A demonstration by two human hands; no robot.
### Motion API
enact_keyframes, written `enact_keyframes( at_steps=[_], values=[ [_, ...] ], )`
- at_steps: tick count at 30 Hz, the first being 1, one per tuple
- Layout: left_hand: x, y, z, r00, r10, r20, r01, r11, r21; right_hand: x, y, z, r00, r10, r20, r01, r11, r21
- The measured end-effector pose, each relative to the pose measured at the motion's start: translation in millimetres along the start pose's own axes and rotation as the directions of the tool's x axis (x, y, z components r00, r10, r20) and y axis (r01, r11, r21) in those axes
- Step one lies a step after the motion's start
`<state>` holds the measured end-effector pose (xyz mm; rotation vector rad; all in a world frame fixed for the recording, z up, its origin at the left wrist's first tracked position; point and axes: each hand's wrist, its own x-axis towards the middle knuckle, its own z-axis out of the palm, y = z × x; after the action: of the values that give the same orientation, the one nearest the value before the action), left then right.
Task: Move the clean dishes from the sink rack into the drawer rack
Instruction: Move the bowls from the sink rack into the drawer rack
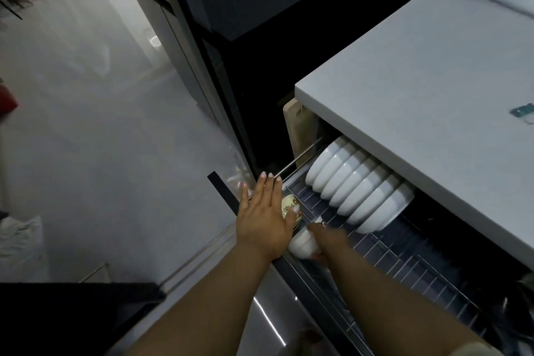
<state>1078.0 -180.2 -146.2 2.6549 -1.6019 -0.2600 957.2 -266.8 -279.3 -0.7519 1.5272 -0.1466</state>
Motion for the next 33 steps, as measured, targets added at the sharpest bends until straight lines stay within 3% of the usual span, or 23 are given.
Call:
enact_keyframes(
  at_steps=[6,10,13,17,21,27,33],
  values=[
    [2.0,-2.6,8.7,0.997,0.011,-0.072,-0.014,0.999,-0.048,-34.0,-34.3,27.1,1.000,-0.011,-0.014,0.009,0.994,-0.106],
    [3.4,-4.7,14.3,0.994,0.017,-0.106,-0.021,0.999,-0.036,31.7,-5.6,41.5,0.999,-0.009,0.051,0.012,0.998,-0.063],
    [4.0,-6.0,15.1,0.995,0.016,-0.100,-0.020,0.999,-0.042,57.2,4.1,51.7,0.994,0.008,0.106,0.011,0.985,-0.173],
    [4.3,-6.2,16.6,0.993,0.009,-0.115,-0.015,0.999,-0.049,-6.5,-36.3,49.6,0.995,0.043,0.094,-0.007,0.933,-0.360],
    [3.6,-6.2,10.7,1.000,0.006,-0.030,-0.008,0.998,-0.060,-33.6,-58.3,34.9,0.992,-0.122,0.012,0.116,0.900,-0.420],
    [2.6,-1.6,-2.8,0.989,-0.061,0.132,0.070,0.996,-0.063,-85.5,-92.9,14.2,0.951,-0.307,0.040,0.305,0.907,-0.290],
    [-13.8,30.4,-25.3,0.955,-0.123,0.270,0.241,0.853,-0.462,-133.1,-99.1,-20.4,0.938,-0.342,0.062,0.343,0.939,-0.004]
  ],
)
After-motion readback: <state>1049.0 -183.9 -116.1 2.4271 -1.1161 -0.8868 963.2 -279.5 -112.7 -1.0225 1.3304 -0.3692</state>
